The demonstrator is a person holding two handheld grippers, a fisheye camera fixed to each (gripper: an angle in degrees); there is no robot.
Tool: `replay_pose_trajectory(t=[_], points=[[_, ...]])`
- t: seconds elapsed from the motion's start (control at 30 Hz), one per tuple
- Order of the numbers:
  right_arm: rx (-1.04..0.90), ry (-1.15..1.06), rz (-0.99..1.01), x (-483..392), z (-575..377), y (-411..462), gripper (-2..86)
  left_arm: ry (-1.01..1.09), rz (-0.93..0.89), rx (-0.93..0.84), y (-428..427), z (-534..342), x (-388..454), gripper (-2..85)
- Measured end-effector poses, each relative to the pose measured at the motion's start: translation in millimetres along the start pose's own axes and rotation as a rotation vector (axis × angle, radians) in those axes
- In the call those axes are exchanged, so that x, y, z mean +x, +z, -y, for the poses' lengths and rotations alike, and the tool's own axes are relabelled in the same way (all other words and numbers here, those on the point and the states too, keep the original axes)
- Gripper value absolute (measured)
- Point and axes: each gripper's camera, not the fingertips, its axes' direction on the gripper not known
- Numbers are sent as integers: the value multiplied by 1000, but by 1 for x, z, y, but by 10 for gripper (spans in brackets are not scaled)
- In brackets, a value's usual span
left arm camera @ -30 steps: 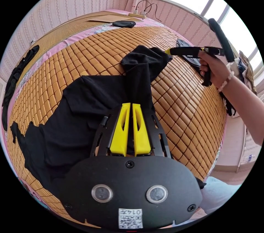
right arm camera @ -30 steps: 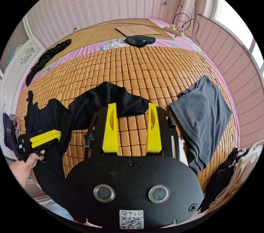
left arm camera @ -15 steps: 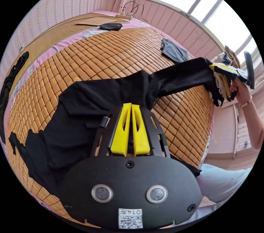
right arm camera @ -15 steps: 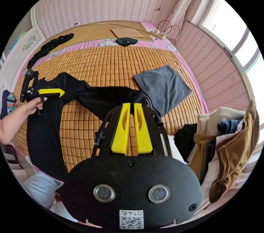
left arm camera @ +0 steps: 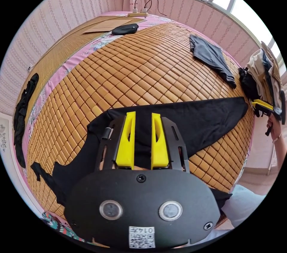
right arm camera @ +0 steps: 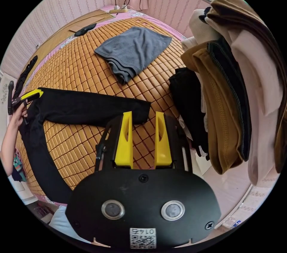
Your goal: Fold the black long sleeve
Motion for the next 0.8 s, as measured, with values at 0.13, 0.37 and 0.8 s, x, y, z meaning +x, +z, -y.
replay_pose_trajectory(t=[0.13,0.37,0.8], points=[[-3,5,-20,-13,12,29,81,-24,-42,-25,10,3,-6,66],[2,-181,-173,-42,13,35,-7,-17,-72,-1,-9,7,-6,-8],[-113,-92,90,-53,0,45,77,-27,38,-10,5,1,6,-10]])
